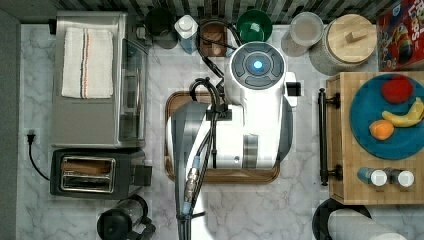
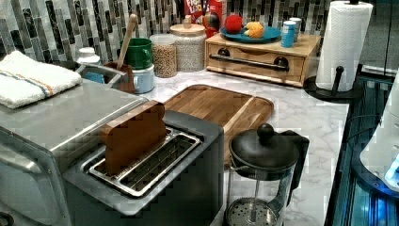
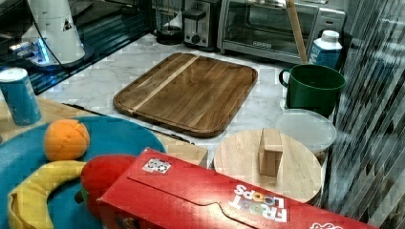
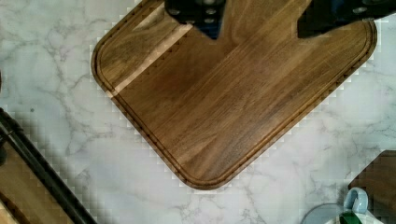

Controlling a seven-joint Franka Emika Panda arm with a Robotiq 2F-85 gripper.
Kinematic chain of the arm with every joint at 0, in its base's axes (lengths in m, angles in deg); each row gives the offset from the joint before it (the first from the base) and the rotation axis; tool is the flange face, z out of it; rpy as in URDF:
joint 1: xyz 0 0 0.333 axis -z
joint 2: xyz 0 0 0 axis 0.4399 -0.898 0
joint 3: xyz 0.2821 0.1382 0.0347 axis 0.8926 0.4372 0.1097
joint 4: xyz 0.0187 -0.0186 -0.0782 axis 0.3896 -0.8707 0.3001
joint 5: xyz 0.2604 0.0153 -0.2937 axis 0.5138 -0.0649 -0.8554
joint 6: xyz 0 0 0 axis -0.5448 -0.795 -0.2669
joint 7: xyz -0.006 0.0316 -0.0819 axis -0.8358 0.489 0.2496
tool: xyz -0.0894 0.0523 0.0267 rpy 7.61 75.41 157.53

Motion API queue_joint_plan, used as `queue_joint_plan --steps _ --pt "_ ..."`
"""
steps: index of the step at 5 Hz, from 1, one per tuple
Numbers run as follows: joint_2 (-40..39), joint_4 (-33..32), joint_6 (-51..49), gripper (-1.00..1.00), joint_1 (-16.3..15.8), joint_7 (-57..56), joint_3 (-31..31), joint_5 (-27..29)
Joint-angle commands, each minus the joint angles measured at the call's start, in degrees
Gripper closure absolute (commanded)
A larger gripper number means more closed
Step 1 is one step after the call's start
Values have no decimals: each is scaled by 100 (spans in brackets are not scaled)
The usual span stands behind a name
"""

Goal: Open the drawer.

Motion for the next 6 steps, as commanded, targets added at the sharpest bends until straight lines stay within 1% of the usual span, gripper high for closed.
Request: queue_joint_plan --steps 1,2,3,4,5,6 --pt "-3 -6 4 -100 -37 -7 33 -3" --pt "104 -448 624 -100 -2 -462 -13 24" --pt "125 -759 974 -100 165 -1569 -108 -27" --pt "84 -949 1144 -100 307 -2673 -234 -235" --pt "150 -1294 1674 -100 453 -3427 -341 -502" --pt "70 -1427 2064 -100 706 -4316 -395 -440"
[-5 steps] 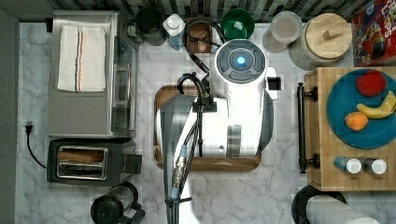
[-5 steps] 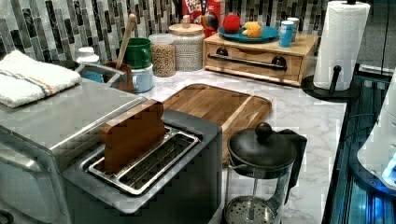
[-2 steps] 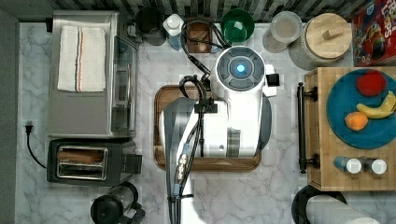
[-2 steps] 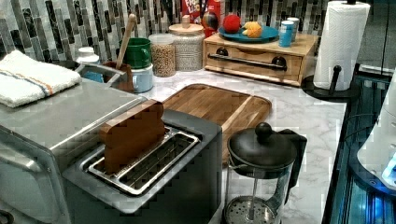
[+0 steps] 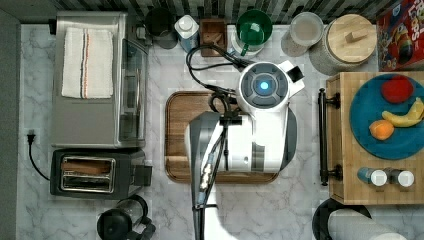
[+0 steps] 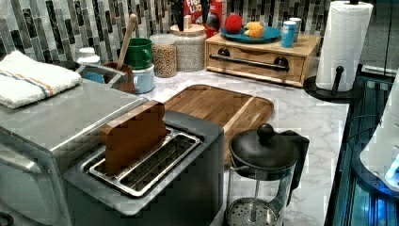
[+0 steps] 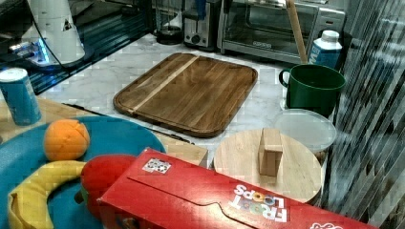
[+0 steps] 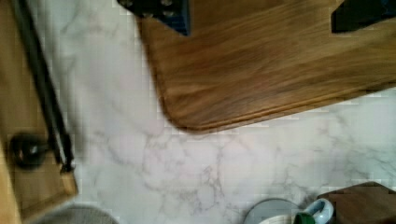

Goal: Open the drawer.

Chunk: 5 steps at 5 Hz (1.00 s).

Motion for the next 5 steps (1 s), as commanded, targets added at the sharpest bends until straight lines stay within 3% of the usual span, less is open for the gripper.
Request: queue_joint_plan --steps 1,4,5 --pt "9 -548 663 -100 544 -1882 -491 13" --pt "-192 -701 1412 -100 1015 -3366 -657 82" --pt "-331 -700 1551 -100 1018 -3357 -731 -49"
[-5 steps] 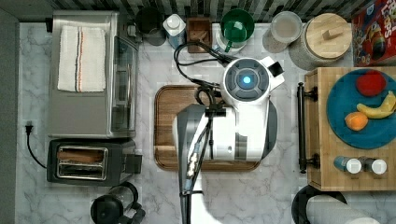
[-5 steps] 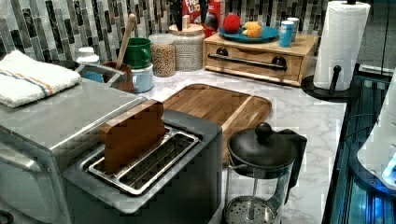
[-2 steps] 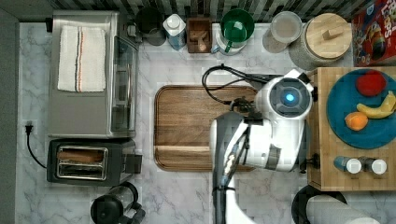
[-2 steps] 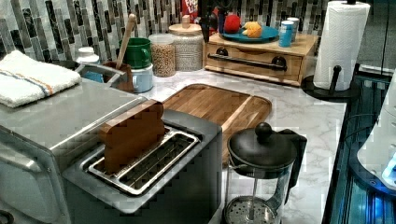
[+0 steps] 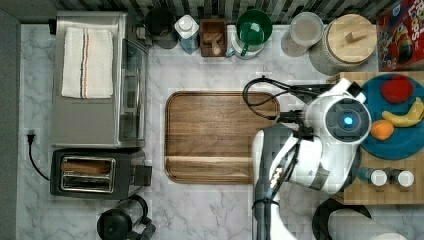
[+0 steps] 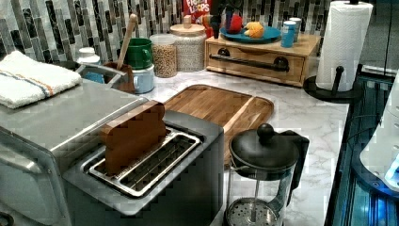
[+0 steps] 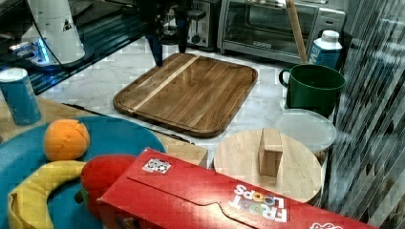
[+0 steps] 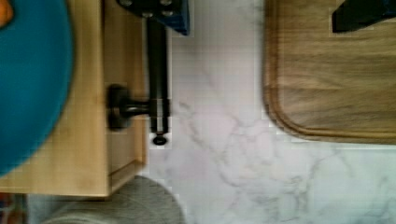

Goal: Open the drawer.

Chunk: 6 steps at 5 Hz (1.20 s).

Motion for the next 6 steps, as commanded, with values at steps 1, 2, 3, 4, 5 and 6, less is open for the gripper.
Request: queue_joint_plan --steps 1,2,3,4,5,6 --pt "-357 -211 735 -100 170 -598 -84 -35" --pt "-531 -262 929 -100 144 -480 -105 -30" --pt "-606 -442 1275 -100 217 -465 -35 78" --pt "-724 -425 1250 -100 237 -239 -65 -112" --pt "-883 -446 1399 -100 271 -52 -167 -385" --pt "-987 -527 1522 -100 359 -14 -228 -548"
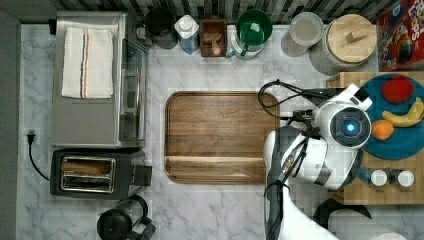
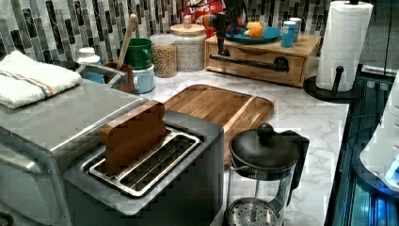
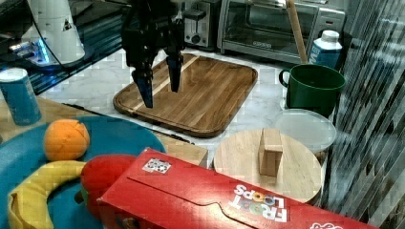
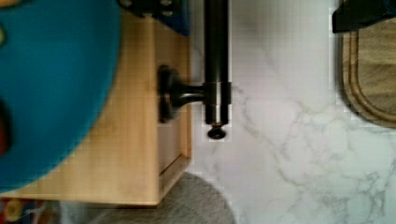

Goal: Open the drawer.

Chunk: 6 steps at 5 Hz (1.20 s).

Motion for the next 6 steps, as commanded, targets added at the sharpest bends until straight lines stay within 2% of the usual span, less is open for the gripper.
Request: queue_joint_plan --steps 1,4,6 --pt "-270 -510 529 -100 166 112 -253 -381" --pt "-512 -686 756 -100 -37 288 -133 -67" --pt "-387 -901 790 -100 -492 615 6 -485"
